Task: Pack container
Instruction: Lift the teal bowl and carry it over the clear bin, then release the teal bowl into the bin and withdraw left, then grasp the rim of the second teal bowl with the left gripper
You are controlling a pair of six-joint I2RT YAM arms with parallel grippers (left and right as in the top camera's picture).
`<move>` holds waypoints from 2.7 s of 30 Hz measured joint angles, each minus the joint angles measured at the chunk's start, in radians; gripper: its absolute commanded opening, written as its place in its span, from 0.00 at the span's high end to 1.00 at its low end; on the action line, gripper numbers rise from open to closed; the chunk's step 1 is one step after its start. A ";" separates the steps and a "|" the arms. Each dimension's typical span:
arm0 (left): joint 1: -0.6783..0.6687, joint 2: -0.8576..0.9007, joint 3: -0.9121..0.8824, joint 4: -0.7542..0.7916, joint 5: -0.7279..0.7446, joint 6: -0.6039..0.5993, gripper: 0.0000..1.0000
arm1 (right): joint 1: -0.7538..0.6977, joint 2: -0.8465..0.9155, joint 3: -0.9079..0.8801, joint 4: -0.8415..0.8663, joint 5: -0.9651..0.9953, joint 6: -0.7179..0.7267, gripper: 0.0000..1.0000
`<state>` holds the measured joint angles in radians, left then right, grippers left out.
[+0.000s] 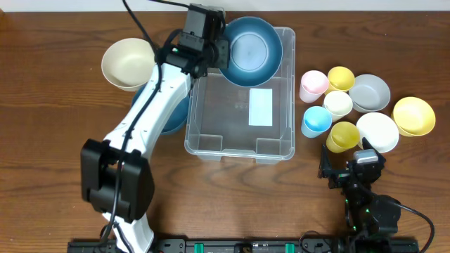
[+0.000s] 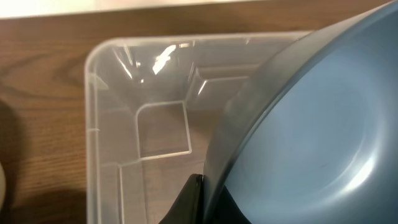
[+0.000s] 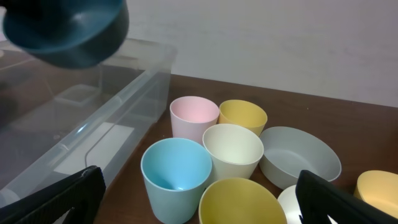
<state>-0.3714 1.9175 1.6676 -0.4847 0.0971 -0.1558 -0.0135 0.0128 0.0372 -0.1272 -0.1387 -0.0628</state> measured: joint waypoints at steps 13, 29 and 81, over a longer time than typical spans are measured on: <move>0.000 0.148 0.000 0.056 -0.019 0.000 0.94 | 0.000 0.000 0.000 0.000 0.000 0.000 0.01; -0.006 0.156 0.000 0.054 -0.023 0.000 0.68 | 0.000 0.000 0.000 0.000 0.000 0.000 0.01; 0.500 -0.209 -0.615 -0.110 0.081 -0.349 0.63 | 0.000 0.000 0.000 0.000 0.000 0.000 0.01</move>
<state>0.1284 1.7084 1.0531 -0.5949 0.1783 -0.5045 -0.0135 0.0128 0.0372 -0.1272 -0.1387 -0.0628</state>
